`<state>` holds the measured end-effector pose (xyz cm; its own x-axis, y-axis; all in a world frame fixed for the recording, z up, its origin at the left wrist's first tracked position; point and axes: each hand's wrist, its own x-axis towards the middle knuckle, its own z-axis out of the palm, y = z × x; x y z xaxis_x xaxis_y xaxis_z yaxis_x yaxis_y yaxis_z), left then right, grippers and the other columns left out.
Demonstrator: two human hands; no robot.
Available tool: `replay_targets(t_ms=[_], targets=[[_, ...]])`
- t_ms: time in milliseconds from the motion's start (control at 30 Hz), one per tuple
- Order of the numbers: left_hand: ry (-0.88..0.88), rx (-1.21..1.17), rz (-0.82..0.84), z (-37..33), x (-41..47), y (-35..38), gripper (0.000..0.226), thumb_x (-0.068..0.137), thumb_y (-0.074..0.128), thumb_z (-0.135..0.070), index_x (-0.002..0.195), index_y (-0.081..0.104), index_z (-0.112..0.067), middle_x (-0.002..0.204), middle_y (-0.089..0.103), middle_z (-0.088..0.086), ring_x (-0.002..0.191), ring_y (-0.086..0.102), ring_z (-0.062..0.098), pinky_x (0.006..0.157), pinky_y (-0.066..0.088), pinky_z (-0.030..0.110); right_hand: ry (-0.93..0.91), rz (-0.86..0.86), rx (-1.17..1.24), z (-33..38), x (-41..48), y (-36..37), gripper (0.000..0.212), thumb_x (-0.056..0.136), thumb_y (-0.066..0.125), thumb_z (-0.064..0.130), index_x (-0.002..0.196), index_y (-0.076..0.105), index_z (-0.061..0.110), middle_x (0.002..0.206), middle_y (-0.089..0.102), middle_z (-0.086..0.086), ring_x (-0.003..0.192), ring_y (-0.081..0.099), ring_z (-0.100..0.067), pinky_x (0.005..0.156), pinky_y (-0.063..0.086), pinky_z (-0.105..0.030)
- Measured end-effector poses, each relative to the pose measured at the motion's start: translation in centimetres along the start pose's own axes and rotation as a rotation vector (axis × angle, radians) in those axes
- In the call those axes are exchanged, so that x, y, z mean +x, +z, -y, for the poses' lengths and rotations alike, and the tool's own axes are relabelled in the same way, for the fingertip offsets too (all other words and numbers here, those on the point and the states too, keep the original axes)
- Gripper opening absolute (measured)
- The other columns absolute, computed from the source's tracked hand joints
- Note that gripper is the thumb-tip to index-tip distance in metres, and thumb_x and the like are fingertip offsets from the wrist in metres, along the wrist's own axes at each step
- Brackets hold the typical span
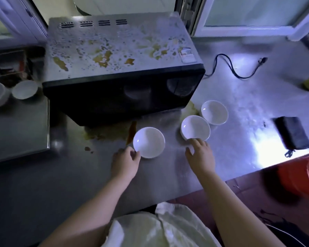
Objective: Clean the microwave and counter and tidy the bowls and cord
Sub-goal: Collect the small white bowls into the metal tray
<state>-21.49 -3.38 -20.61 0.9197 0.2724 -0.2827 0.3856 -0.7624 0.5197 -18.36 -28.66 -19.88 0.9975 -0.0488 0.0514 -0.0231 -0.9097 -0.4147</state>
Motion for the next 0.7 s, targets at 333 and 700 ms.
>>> replay_targets(t_ms=[333,700], targets=[[-0.59,-0.907,0.128,-4.1,1.1,2.2,0.033,0.094,0.053,-0.008,0.119,0.036,-0.021,0.1,0.059,0.01,0.083,0.07,0.034,0.067,0.059,0.041,0.724,0.061,0.74,-5.3,5.8,-1.6,0.052,0.079,0.065,0.022,0.128,0.049,0.025,0.123,0.054,-0.002,0.101,0.061,-0.024,0.087,0.053,-0.044],[-0.65,-1.158,0.108,-4.4,1.5,1.5,0.038,0.09,0.045,0.005,0.123,0.039,-0.013,0.114,0.052,0.012,0.096,0.064,0.04,0.073,0.057,0.044,0.858,0.194,1.056,-3.7,5.6,-0.6,0.03,0.083,0.056,0.005,0.108,0.055,0.021,0.112,0.061,-0.016,0.09,0.067,-0.037,0.063,0.06,-0.042]])
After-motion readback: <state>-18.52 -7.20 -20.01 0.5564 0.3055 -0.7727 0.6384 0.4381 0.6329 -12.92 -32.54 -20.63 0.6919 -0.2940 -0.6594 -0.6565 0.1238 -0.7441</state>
